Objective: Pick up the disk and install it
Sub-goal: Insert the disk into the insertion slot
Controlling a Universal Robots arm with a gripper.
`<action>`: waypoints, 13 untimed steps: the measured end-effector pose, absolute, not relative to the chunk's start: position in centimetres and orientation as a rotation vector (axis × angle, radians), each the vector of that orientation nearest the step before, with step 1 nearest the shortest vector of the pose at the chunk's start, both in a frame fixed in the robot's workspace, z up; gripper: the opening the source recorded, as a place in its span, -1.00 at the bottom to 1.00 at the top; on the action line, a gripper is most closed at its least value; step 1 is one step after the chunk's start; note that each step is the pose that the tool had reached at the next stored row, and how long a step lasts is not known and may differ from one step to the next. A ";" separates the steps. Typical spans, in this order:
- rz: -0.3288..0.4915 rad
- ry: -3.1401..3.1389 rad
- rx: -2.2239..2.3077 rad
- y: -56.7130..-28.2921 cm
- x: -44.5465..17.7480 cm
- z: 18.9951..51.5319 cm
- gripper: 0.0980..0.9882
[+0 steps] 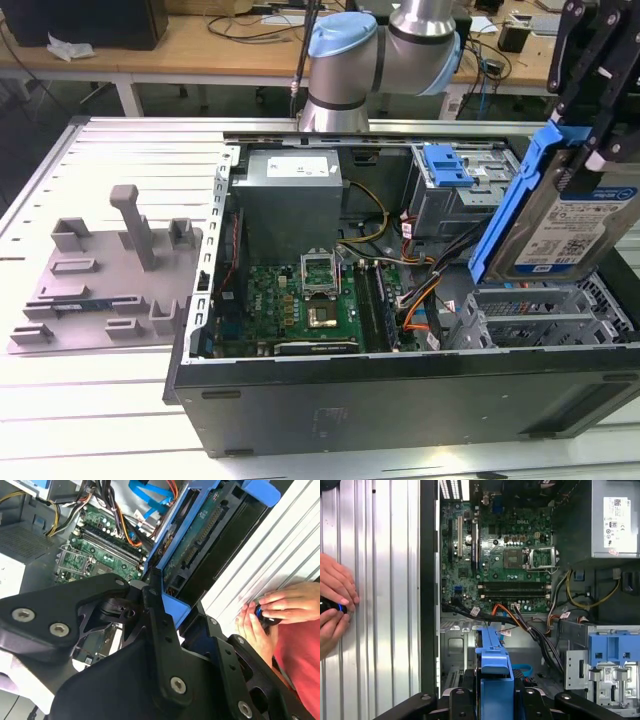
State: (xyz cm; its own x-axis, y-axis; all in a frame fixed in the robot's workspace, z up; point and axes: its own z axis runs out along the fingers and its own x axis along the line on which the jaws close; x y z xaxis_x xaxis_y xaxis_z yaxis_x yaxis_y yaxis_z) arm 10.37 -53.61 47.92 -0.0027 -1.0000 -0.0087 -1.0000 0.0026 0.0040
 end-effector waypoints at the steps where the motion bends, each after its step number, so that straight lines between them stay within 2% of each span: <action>1: 0.014 2.219 -2.219 -53.6 10.8 47.9 -0.39; 13: 0.013 2.219 -2.223 -53.6 10.8 47.8 -0.39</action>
